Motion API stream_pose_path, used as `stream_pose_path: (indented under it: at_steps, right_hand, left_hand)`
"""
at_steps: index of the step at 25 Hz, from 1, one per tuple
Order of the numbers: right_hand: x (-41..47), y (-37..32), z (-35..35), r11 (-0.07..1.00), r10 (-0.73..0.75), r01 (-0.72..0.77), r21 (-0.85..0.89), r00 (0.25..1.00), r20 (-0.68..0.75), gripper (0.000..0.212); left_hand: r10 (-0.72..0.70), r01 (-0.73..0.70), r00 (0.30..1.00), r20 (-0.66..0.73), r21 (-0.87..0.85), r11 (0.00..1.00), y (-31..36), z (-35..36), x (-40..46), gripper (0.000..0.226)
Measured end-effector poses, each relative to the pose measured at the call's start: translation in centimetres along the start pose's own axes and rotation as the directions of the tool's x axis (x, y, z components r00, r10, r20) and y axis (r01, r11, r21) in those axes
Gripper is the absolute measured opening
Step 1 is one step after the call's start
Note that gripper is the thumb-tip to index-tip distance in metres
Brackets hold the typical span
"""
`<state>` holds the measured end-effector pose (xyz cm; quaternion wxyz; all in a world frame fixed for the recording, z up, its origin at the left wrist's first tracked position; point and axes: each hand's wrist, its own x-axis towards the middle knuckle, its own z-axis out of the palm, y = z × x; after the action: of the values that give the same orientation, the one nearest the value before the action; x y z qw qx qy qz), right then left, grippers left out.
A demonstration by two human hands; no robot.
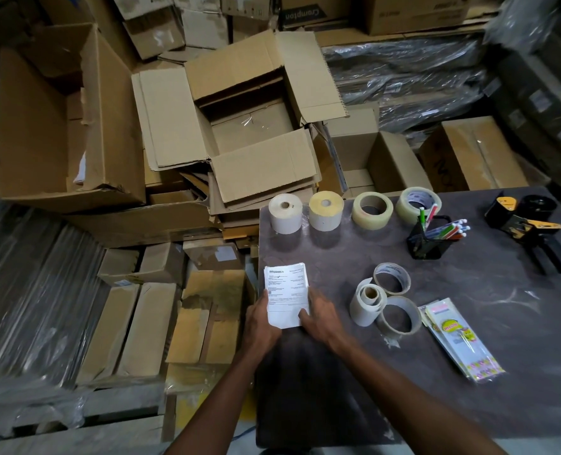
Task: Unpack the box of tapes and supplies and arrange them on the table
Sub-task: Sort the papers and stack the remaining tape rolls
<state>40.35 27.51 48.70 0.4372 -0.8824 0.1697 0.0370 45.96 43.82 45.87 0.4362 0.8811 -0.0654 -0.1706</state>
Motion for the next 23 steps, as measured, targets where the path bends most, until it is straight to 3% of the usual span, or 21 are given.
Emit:
stream_pose_path:
  at_steps: [3,10,13,14,17,19,23]
  right_hand:
    - [0.0,0.1,0.0,1.000,0.009,-0.009,0.001,1.000,0.016,0.051]
    - [0.2,0.2,-0.3,0.996,0.076,-0.077,0.038,0.997,0.020,0.049]
    - [0.2,0.4,-0.4,0.992,0.106,-0.107,0.070,0.994,0.011,0.047]
    - [0.0,0.4,-0.6,0.992,0.105,-0.105,0.069,0.994,0.007,0.048]
    - [-0.8,0.9,-0.6,0.994,0.101,-0.101,0.034,0.995,0.000,0.054]
    - [-1.7,1.6,-0.4,0.995,0.094,-0.094,0.011,0.996,-0.004,0.059]
    - [-4.8,2.7,-0.9,0.996,0.068,-0.065,0.067,0.996,-0.049,0.055]
  left_hand:
    - [-0.055,0.055,0.998,-0.002,0.061,0.997,-0.3,-0.1,0.5,0.047]
    - [-0.097,0.097,0.995,0.017,-0.010,0.995,0.7,-0.5,-0.5,0.049]
    - [-0.095,0.095,0.995,0.001,-0.006,0.995,0.6,-0.9,-2.0,0.097]
    - [-0.109,0.109,0.994,-0.026,-0.015,0.994,0.5,-0.8,-2.5,0.104]
    - [-0.164,0.153,0.980,-0.117,-0.099,0.983,0.5,-0.5,-4.2,0.091]
    - [-0.203,0.183,0.976,-0.080,-0.206,0.961,1.7,0.0,-5.5,0.073]
    - [-0.133,0.123,0.991,-0.012,-0.312,0.942,3.2,1.5,-7.7,0.047]
